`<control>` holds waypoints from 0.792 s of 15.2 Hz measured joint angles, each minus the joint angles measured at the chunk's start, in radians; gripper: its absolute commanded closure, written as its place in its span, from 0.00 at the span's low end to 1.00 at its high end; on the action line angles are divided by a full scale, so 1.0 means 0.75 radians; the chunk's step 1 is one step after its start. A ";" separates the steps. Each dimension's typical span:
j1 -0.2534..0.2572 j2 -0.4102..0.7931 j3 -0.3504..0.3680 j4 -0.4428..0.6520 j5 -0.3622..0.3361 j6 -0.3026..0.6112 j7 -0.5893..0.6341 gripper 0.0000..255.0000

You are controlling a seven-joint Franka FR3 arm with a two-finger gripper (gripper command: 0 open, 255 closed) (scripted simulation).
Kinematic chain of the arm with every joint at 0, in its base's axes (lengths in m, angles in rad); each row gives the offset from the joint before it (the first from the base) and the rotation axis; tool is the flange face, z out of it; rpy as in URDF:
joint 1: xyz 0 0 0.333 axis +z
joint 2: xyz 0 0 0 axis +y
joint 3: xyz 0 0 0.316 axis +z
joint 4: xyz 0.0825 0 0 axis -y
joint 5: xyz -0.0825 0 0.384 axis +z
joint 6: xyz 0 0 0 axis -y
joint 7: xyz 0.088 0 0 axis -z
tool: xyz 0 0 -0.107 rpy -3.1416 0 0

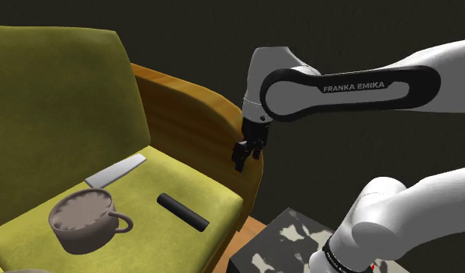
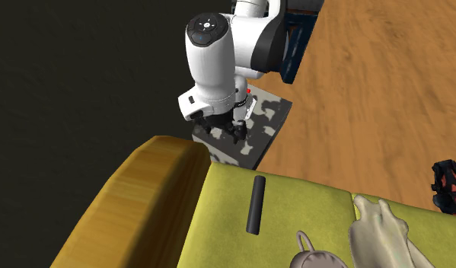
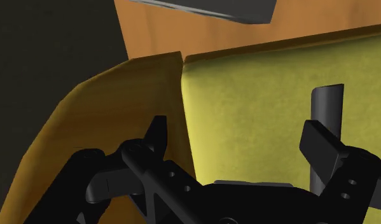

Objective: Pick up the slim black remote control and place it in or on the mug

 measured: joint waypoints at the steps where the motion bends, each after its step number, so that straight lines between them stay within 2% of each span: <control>1: 0.009 0.035 0.022 0.006 0.011 0.036 0.016 0.00; 6: 0.045 0.221 0.124 0.027 0.046 0.234 0.085 0.00; 12: 0.071 0.480 0.240 0.092 0.022 0.464 0.183 0.00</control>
